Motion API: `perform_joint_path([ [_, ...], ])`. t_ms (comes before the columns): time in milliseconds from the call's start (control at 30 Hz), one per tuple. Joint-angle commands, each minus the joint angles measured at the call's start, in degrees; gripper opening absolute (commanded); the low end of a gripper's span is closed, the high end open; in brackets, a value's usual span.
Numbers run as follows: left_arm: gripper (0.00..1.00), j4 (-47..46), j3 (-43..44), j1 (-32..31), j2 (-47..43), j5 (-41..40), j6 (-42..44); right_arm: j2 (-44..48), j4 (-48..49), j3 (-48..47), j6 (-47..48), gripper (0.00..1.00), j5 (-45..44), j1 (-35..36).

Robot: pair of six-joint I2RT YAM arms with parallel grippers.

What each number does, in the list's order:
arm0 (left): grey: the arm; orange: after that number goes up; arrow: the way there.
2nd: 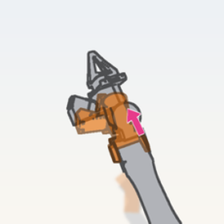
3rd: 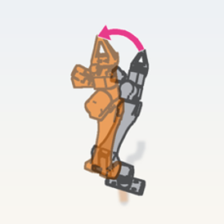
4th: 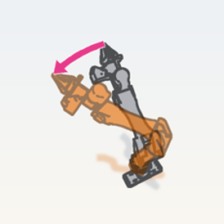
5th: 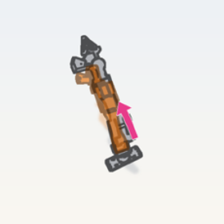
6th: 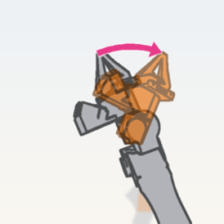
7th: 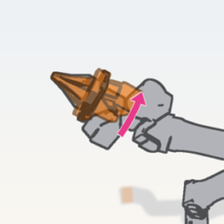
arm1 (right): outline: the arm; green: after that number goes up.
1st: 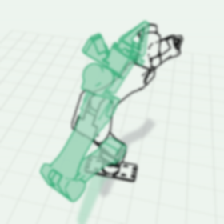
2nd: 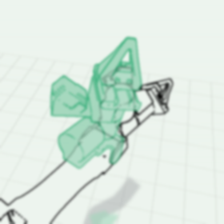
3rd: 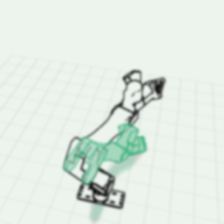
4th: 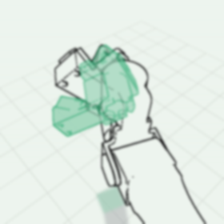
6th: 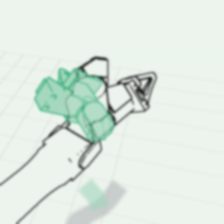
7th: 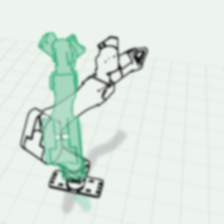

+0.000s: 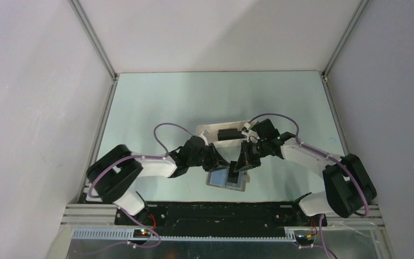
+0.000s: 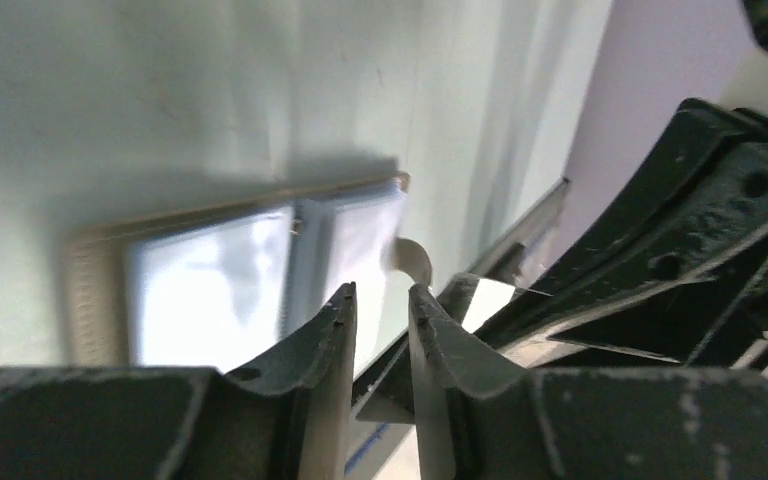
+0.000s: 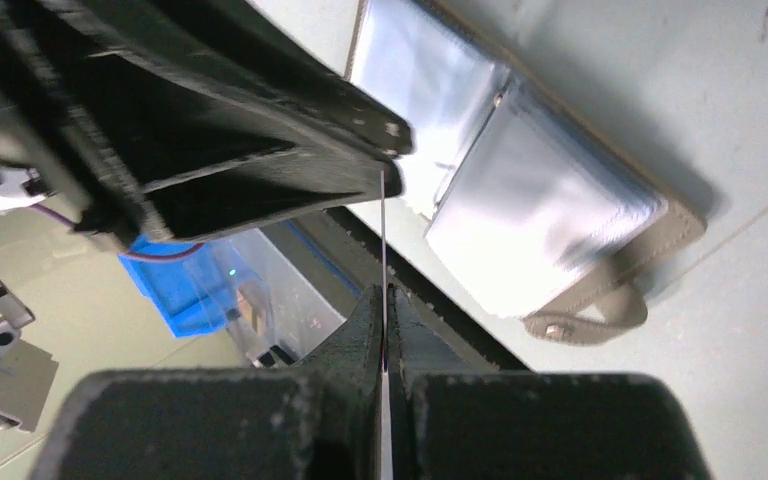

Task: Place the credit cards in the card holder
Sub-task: Insert the credit card into the card holder.

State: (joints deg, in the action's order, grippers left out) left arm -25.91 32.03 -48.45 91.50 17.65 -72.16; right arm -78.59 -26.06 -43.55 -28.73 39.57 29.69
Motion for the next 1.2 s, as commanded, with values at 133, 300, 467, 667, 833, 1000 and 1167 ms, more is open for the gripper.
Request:
perform_joint_path([
  [133,0.33,29.96,5.66,0.48,-9.41,-15.35,11.27,-8.37,9.75,-1.71,0.41,0.0,-2.57,2.45],
  [300,0.34,32.28,5.25,1.3,-7.29,-14.36,12.92,-12.3,11.78,-1.71,1.27,0.0,-1.06,2.44],
  [467,0.33,34.31,4.73,2.12,-5.87,-15.05,13.45,-14.18,10.85,-1.71,2.3,0.0,-0.93,2.37],
  [667,0.33,36.59,4.58,2.96,-4.23,-15.43,14.61,-14.74,12.07,-0.48,1.06,0.0,-3.16,2.38],
  [833,0.32,36.8,4.61,3.02,-3.02,-14.66,14.72,-12.99,13.76,1.03,-2.62,0.0,-4.85,2.12],
  [1000,0.31,36.9,4.96,3.07,-1.97,-14.11,14.92,-10.31,17.4,5.51,-6.86,0.0,-6.19,2.04],
  [1167,0.29,36.9,4.97,3.07,-1.43,-13.74,14.94,-7.39,24.46,11.82,-11.35,0.0,-7.62,1.0],
])
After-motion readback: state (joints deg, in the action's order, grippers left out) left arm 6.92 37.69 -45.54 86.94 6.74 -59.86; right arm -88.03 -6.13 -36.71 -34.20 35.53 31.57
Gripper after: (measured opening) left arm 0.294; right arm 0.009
